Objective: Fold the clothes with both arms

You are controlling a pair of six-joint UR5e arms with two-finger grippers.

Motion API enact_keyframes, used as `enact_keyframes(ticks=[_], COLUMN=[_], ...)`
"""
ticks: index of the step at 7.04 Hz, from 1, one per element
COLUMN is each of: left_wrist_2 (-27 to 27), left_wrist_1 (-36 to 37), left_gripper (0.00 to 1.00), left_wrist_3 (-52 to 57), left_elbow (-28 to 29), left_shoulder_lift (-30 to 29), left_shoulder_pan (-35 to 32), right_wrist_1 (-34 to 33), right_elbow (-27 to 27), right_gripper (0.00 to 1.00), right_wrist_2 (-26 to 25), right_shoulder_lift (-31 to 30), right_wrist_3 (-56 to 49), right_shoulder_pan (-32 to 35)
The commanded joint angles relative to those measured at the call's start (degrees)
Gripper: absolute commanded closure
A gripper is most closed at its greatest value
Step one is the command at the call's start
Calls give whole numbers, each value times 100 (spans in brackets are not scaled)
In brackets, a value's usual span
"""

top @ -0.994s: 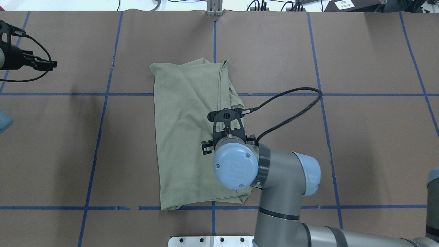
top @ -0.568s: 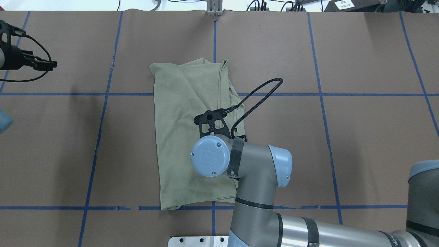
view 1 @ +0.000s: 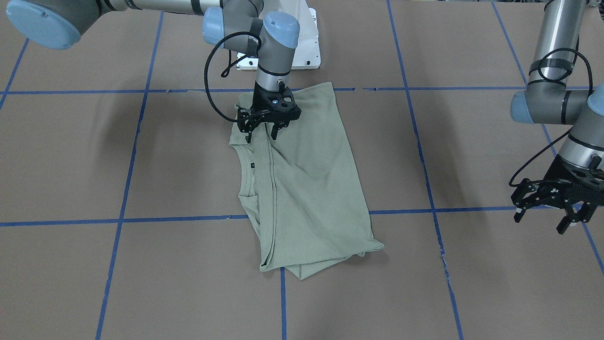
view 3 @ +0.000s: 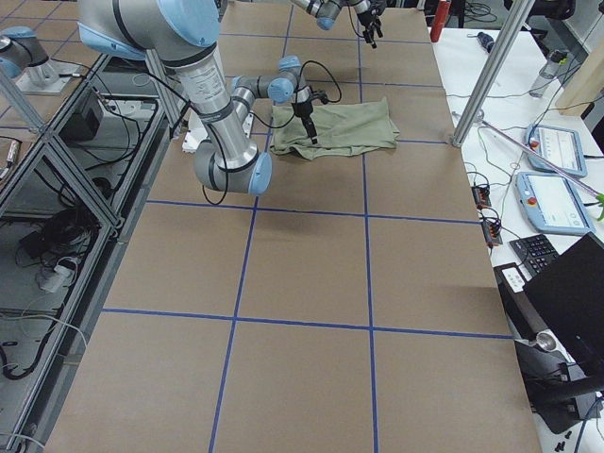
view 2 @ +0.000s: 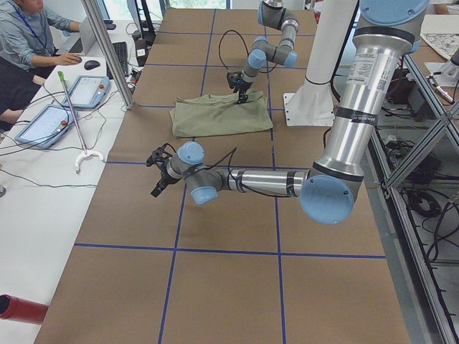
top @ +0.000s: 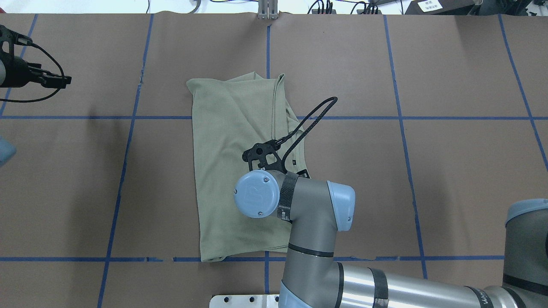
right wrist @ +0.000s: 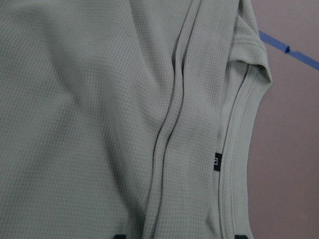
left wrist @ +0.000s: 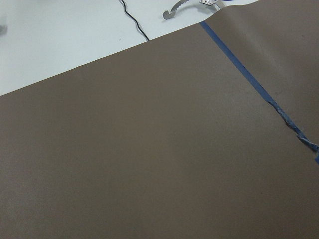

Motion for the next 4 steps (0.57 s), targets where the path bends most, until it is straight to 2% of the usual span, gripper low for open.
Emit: enact_keyframes(ticks=[1, 4], left_wrist_2=[5, -4], left_wrist_1=[0, 0], left_gripper=[0, 0], left_wrist_3=[0, 0], left_elbow=[9, 9], left_shoulder_lift=[0, 0], left_shoulder_pan=[9, 9], right_wrist_1=[-39, -424], right_elbow=[-83, 31], right_gripper=[36, 79], right_wrist_2=[1, 1], right_shoulder_lift=[55, 55], right_wrist_3=[-92, -110], right_shoulder_pan=[9, 87])
